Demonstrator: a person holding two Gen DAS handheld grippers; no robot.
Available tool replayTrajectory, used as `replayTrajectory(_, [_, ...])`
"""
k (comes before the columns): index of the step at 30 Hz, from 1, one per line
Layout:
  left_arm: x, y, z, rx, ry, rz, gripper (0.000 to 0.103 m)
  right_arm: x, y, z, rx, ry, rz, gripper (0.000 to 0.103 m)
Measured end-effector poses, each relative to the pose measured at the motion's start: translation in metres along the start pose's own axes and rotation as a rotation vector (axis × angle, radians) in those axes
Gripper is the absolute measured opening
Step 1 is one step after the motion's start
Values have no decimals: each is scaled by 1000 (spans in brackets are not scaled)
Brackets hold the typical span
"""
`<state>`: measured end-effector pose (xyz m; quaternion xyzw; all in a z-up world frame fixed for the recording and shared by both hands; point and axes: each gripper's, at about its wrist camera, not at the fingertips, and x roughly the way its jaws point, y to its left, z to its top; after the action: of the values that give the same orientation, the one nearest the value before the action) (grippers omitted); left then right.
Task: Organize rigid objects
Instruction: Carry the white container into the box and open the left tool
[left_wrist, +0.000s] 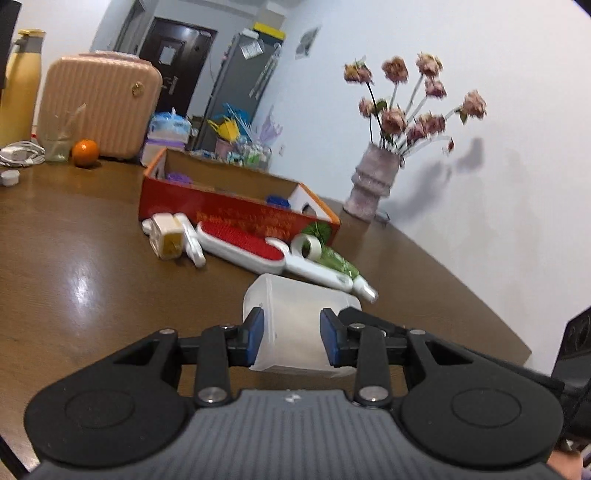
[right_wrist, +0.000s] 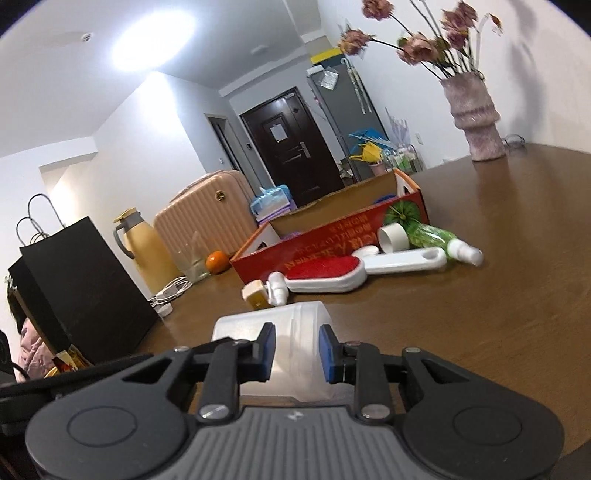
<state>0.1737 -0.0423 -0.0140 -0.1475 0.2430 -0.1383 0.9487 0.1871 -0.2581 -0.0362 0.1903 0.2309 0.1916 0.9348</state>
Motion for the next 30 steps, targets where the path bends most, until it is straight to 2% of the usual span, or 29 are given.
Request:
replayTrajectory(4, [11,2,28,9,-53,-8,33,15,7,26,-21,-41,-4,24])
replayTrajectory(8, [45,3,73,29,-81,-2,32,49,0,65,11,-62,5,24])
replayTrajectory(13, [105,10,148,51,-94,-6,33,115,-10,143,-1,-79,12,24])
replayTrajectory(17, [176,31,210,15,-44,-18,32,188,-26,203,-10,-38,-1,24])
replayTrajectory(21, [248,52,248,-21,26,-11,32,263,-46,244,-6,31,-24,24])
replayTrajectory(26, [329,87,259,-80,145,47,32,356,-85,256,91,180,-37,24])
replayTrajectory(30, [374,117,249,-133,250,38,32,406,-101,246,99,266,-87,24])
